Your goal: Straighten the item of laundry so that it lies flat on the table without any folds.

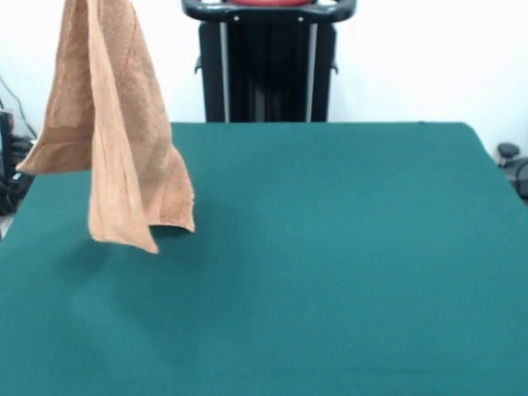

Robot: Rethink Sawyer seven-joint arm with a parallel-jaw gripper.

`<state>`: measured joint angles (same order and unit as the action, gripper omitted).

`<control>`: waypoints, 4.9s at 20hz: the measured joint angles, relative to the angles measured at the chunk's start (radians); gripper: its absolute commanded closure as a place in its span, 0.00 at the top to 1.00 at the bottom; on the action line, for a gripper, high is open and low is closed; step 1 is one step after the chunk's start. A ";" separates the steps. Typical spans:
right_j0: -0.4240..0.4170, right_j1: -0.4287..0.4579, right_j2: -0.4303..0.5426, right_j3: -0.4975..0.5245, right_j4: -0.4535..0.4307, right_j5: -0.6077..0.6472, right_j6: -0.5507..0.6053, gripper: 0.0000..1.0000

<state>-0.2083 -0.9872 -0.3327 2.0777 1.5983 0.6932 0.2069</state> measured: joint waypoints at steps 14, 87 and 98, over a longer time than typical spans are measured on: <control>0.176 -0.044 -0.068 0.050 -0.098 -0.104 -0.121 0.00; 0.940 0.019 -0.907 -0.401 -1.115 0.325 1.391 0.00; 0.961 0.054 -0.884 -0.409 -1.099 0.324 1.571 0.00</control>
<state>0.7522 -0.9331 -1.2168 1.6686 0.4990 1.0176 1.7776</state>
